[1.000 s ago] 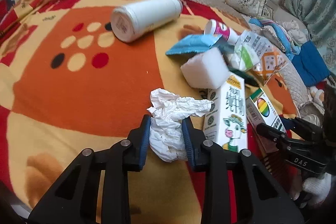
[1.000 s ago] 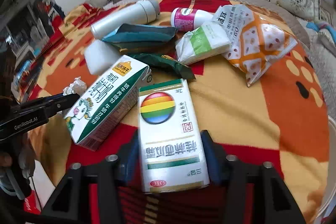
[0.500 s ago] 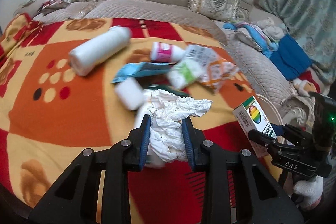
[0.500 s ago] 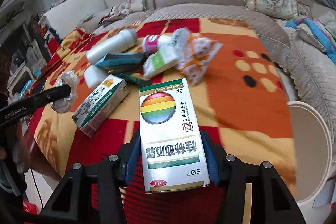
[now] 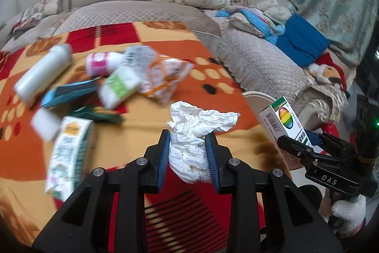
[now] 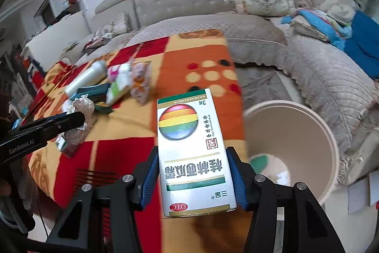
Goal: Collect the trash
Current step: 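Carry the tissue and medicine box over the white bin and release both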
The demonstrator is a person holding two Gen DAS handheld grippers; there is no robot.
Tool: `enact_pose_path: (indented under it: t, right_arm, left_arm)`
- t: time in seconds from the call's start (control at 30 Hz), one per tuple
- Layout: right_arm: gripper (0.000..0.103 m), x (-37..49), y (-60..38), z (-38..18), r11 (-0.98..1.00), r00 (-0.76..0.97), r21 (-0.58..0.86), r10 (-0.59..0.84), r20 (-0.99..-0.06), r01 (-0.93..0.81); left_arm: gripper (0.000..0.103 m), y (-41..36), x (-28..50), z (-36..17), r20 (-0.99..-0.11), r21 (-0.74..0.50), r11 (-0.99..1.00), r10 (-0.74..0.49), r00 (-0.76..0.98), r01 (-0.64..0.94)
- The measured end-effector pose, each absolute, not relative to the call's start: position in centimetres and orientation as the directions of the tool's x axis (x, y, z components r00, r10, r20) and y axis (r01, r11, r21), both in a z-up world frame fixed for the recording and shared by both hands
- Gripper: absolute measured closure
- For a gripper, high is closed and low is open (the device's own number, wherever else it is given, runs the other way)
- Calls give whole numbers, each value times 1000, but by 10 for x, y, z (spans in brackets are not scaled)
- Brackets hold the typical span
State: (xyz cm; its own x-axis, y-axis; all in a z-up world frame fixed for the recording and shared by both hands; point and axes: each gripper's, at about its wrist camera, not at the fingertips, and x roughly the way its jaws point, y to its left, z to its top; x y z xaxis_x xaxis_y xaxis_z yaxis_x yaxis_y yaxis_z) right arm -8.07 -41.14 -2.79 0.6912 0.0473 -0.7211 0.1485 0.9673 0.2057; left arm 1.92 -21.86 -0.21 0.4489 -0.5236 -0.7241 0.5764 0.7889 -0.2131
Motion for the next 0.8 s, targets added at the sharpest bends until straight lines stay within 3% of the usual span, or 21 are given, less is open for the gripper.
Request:
enact_pose_path:
  t: [0.8]
  right_arm:
    - [50,-108,-529,-86,885,601,247,-45,-798,394]
  left_arm:
    - [76,-370,4,-33,-755,-290,663,-602,261,690]
